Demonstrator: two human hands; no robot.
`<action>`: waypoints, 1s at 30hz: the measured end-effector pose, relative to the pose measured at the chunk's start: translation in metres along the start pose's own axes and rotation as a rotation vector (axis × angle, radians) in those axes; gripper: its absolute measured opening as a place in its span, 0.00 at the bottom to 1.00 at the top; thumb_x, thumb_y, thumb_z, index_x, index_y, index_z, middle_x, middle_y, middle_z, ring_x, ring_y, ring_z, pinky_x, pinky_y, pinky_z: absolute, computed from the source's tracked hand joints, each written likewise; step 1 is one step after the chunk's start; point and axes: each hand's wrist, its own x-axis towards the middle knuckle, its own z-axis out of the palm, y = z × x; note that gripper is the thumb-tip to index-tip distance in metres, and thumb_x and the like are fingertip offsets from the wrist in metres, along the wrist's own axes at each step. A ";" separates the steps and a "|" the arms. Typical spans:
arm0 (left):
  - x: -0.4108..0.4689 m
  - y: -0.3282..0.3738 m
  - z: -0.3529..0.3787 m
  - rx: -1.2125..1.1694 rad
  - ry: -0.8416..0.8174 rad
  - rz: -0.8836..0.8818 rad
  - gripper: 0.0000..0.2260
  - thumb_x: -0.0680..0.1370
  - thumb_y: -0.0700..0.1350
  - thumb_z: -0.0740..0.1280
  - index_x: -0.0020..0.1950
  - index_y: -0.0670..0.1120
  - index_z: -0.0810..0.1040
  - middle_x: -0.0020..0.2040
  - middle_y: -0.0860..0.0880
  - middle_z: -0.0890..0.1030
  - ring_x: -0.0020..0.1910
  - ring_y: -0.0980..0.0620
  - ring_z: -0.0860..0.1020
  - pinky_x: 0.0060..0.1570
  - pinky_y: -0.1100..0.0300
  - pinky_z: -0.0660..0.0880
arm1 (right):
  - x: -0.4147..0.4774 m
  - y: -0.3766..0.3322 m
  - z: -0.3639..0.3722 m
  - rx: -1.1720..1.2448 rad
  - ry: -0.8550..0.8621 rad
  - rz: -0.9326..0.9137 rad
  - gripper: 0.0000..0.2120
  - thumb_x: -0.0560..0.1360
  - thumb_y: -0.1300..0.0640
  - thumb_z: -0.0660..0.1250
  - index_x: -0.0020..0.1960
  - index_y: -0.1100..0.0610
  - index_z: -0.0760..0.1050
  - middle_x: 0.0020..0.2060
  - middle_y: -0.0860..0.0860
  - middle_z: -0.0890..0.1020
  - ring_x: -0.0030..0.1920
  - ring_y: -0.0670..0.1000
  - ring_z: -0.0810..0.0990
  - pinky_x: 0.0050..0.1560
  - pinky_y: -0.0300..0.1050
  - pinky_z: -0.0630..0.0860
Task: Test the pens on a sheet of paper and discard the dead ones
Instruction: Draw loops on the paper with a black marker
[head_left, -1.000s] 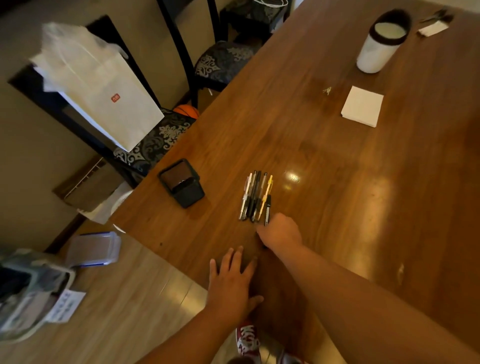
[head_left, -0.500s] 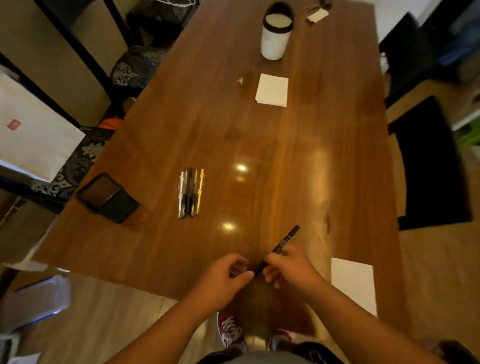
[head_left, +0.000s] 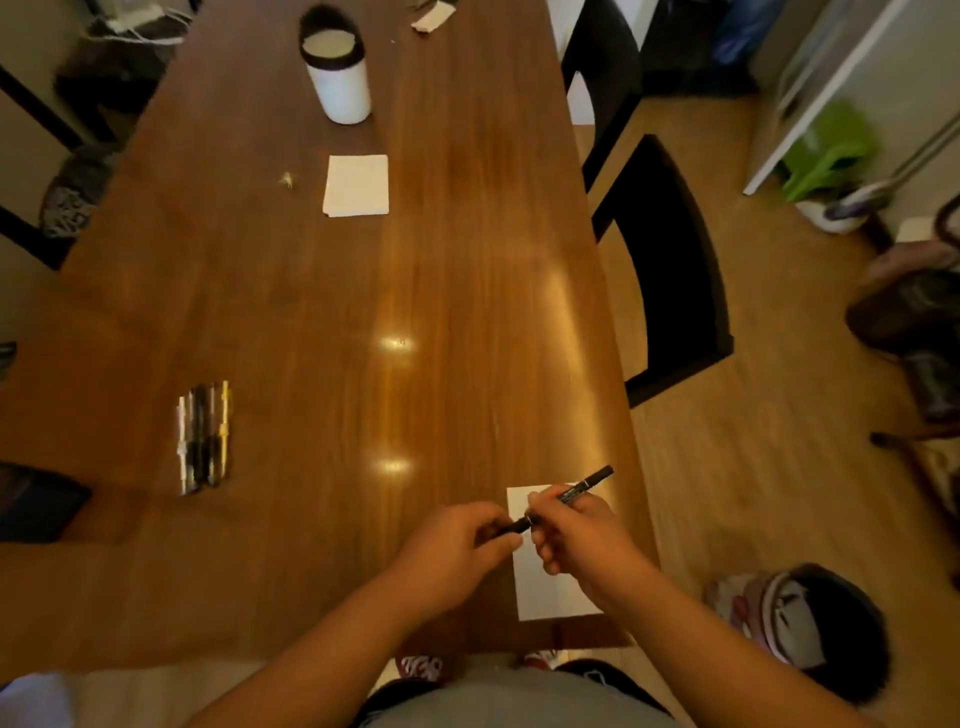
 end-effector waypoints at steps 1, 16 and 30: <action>0.006 0.008 0.006 0.025 0.010 -0.001 0.04 0.78 0.56 0.66 0.49 0.59 0.77 0.41 0.55 0.79 0.39 0.58 0.77 0.42 0.54 0.79 | 0.002 -0.003 -0.009 0.007 -0.022 -0.007 0.10 0.79 0.53 0.66 0.47 0.60 0.78 0.30 0.55 0.79 0.29 0.50 0.77 0.28 0.42 0.74; 0.040 0.070 0.025 -0.204 -0.117 -0.077 0.09 0.80 0.53 0.63 0.45 0.53 0.81 0.38 0.52 0.83 0.37 0.52 0.79 0.43 0.55 0.75 | 0.026 -0.042 -0.096 0.004 -0.302 0.019 0.10 0.79 0.55 0.66 0.40 0.56 0.76 0.28 0.51 0.76 0.27 0.47 0.73 0.25 0.37 0.69; 0.020 0.006 0.033 0.523 -0.038 0.121 0.13 0.80 0.57 0.60 0.58 0.53 0.77 0.54 0.55 0.77 0.53 0.57 0.74 0.53 0.60 0.74 | 0.029 -0.012 -0.062 -0.325 0.155 -0.237 0.06 0.78 0.55 0.66 0.44 0.50 0.80 0.35 0.49 0.83 0.36 0.46 0.83 0.33 0.35 0.77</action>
